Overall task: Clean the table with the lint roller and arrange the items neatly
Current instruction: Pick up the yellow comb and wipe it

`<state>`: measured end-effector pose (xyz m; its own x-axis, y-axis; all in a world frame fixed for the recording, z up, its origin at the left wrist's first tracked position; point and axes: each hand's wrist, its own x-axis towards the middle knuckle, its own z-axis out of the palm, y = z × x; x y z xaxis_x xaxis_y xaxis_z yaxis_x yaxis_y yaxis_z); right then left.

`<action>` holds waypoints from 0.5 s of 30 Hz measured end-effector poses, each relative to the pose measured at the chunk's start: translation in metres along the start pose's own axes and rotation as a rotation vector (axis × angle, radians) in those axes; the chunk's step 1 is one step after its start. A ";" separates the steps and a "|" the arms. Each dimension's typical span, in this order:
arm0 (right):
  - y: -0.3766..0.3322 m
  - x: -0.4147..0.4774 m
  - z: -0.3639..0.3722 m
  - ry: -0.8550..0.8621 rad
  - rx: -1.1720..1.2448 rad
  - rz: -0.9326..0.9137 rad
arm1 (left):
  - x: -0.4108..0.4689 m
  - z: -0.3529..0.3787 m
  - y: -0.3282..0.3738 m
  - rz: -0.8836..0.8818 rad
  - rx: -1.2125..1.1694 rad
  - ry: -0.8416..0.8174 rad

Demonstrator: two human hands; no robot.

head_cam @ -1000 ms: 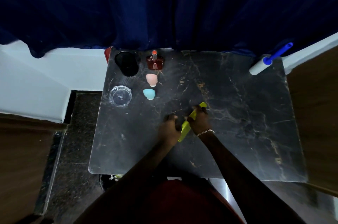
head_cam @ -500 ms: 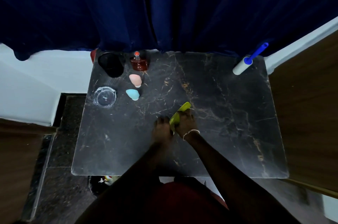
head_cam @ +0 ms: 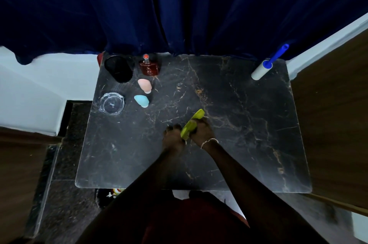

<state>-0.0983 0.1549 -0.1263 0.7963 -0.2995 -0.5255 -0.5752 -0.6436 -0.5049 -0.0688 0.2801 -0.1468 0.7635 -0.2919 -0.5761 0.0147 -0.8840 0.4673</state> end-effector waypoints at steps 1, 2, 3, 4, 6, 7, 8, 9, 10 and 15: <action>0.001 -0.001 0.000 0.005 0.016 0.002 | 0.000 0.000 0.000 -0.005 -0.014 0.000; 0.003 -0.002 0.000 0.009 0.023 -0.006 | -0.001 0.000 -0.001 -0.011 -0.031 0.005; 0.004 -0.003 0.001 0.010 0.030 -0.014 | -0.001 0.000 -0.002 -0.017 -0.045 0.009; 0.006 -0.004 0.002 0.014 0.036 -0.025 | -0.001 0.000 -0.002 -0.023 -0.056 0.011; 0.008 -0.006 0.004 0.039 0.064 -0.035 | -0.002 -0.001 -0.003 -0.043 -0.078 0.022; 0.010 -0.007 0.004 0.053 0.080 -0.039 | -0.001 -0.002 -0.003 -0.055 -0.097 0.027; 0.012 -0.008 0.005 0.064 0.087 -0.047 | -0.001 -0.003 -0.002 -0.068 -0.126 0.027; 0.014 -0.008 0.007 0.073 0.093 -0.055 | 0.001 -0.004 -0.001 -0.081 -0.158 0.021; 0.015 -0.009 0.009 0.090 0.117 -0.059 | 0.003 -0.005 -0.001 -0.100 -0.196 0.014; 0.014 -0.002 0.011 0.123 0.491 0.122 | 0.011 -0.005 0.005 -0.181 -0.527 0.019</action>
<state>-0.1098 0.1544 -0.1401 0.7170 -0.4515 -0.5311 -0.6617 -0.2012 -0.7222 -0.0569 0.2746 -0.1471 0.7305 -0.1416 -0.6681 0.4635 -0.6156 0.6373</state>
